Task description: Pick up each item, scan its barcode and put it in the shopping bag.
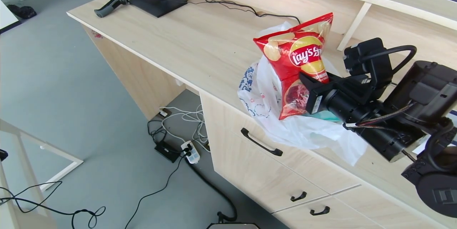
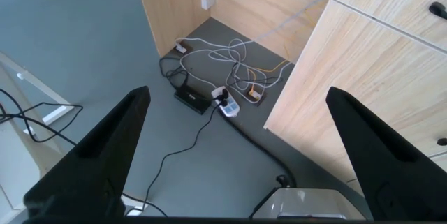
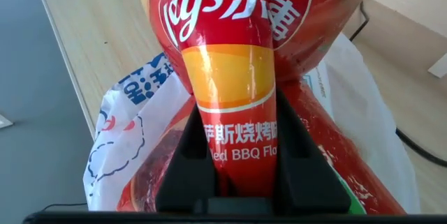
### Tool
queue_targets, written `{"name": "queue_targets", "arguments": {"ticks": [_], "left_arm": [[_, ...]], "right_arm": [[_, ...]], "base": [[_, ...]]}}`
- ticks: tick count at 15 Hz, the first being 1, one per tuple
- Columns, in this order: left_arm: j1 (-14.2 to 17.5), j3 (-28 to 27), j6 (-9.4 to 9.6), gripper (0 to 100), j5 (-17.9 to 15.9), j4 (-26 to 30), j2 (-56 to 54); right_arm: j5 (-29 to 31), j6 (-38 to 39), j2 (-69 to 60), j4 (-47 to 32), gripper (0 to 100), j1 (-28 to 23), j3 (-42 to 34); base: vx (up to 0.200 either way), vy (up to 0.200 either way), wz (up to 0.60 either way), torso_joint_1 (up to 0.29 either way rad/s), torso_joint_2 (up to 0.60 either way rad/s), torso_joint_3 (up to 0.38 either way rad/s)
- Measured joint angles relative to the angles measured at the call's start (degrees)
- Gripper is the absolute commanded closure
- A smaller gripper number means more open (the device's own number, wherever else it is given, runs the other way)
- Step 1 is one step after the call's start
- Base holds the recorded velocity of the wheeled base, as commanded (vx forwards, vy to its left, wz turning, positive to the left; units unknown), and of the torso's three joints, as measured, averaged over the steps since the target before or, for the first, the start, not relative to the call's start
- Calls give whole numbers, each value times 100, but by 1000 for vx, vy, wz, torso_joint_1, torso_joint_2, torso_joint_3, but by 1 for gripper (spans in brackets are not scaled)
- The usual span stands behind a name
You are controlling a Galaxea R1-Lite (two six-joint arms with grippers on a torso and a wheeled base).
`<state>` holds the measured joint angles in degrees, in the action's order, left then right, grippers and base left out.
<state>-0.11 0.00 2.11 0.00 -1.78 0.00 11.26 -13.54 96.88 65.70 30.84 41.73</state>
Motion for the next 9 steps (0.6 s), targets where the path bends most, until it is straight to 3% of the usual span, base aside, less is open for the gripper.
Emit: {"name": "queue_targets", "arguments": {"ticks": [9], "left_arm": [[0,0,0,0,0,4,0]], "right_arm": [[12,145,4,18,100,57,-67]], "base": [[0,0,0,0,0,0]]}}
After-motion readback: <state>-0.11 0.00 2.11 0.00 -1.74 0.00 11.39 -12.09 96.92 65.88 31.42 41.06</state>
